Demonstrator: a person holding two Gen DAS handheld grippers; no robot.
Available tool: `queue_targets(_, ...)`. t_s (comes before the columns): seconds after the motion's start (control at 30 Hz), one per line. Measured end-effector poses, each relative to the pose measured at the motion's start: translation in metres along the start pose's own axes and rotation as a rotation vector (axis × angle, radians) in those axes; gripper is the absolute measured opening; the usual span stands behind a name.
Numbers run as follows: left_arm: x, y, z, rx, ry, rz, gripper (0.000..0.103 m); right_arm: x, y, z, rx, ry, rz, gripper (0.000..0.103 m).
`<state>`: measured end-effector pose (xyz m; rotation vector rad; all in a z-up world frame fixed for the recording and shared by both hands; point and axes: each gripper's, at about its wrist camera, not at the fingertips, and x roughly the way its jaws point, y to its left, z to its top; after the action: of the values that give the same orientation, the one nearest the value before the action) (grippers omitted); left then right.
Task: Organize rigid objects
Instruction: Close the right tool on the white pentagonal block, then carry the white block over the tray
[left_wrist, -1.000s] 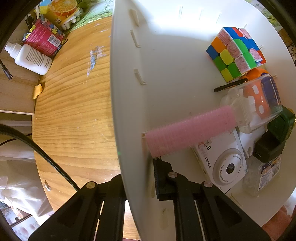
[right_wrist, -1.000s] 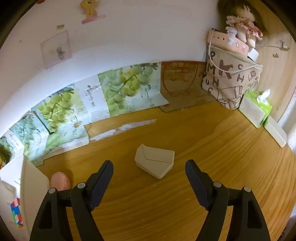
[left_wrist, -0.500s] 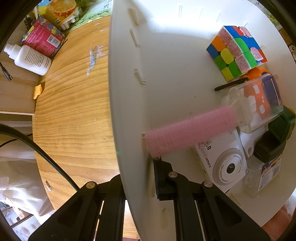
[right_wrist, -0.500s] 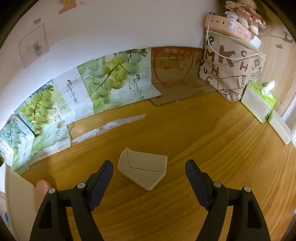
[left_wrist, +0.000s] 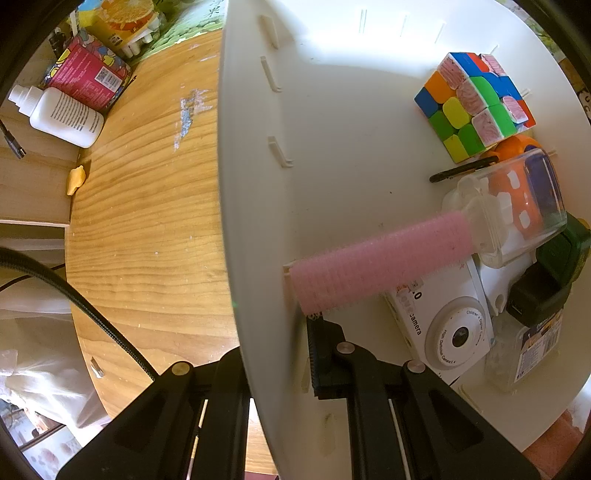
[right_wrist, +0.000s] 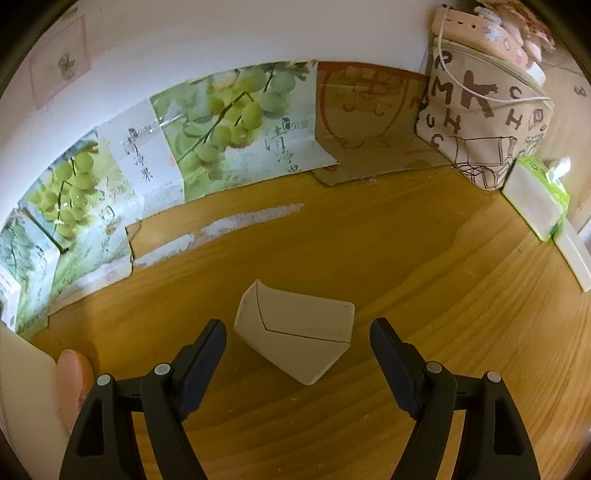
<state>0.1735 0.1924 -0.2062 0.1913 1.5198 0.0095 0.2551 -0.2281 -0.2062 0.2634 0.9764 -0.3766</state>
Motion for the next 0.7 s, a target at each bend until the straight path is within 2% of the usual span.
queue_targets(0.23, 0.0002, 0.0001, -0.0002, 0.0, 0.0, 0.0, 0.01, 0.0032, -0.0006, 0.0022, 0.008, 0.011, 0.023, 0.081)
queue_targets(0.4, 0.0003, 0.0, 0.0001, 0.001, 0.0, 0.001, 0.01, 0.0043, -0.0008, 0.0028, 0.009, 0.024, 0.031, 0.065)
queue_targets(0.7, 0.0005, 0.0001, 0.0002, 0.001, 0.0, 0.001, 0.01, 0.0032, -0.0012, 0.0015, 0.015, 0.036, 0.041, 0.064)
